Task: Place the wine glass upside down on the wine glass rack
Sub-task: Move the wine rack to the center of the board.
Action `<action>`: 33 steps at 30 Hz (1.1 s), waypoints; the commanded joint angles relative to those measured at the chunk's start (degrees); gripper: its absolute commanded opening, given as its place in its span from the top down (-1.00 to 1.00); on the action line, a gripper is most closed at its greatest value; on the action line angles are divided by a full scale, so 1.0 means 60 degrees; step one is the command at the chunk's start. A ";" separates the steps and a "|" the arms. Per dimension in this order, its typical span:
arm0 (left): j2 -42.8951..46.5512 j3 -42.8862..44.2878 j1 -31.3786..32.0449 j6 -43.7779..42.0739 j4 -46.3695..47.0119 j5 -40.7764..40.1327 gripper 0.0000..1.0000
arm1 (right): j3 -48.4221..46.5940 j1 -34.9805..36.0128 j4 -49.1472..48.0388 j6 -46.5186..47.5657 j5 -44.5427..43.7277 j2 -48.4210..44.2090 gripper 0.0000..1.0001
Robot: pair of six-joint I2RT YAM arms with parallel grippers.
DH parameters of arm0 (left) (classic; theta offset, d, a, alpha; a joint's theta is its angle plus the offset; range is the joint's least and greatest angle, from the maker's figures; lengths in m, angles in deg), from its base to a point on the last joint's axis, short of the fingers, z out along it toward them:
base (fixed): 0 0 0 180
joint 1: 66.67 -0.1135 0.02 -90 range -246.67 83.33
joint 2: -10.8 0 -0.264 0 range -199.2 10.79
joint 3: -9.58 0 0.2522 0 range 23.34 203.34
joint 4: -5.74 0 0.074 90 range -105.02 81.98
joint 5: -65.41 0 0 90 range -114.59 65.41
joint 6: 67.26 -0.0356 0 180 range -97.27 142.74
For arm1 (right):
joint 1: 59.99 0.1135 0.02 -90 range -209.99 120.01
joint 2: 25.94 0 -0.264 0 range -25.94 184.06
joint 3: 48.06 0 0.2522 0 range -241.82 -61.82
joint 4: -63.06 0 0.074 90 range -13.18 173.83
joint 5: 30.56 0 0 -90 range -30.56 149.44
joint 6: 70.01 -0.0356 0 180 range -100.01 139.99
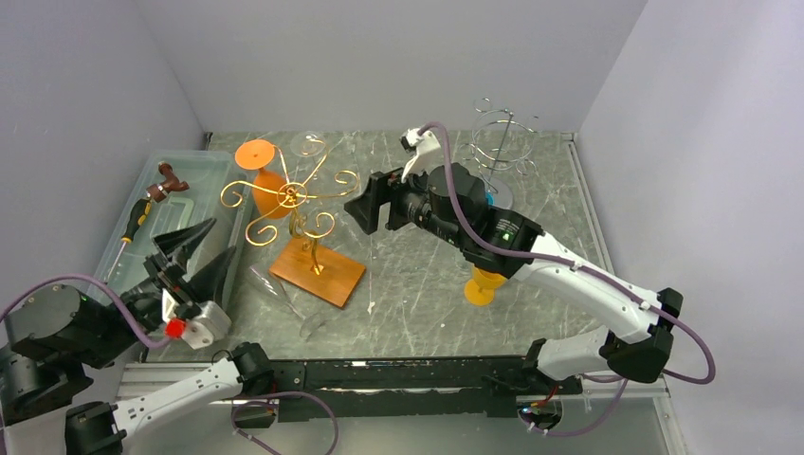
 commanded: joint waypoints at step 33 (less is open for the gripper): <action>-0.3129 0.2462 0.2163 0.2057 -0.0230 -0.4156 -0.23 | 0.0130 -0.2707 -0.4116 -0.3484 0.4900 0.2399 0.56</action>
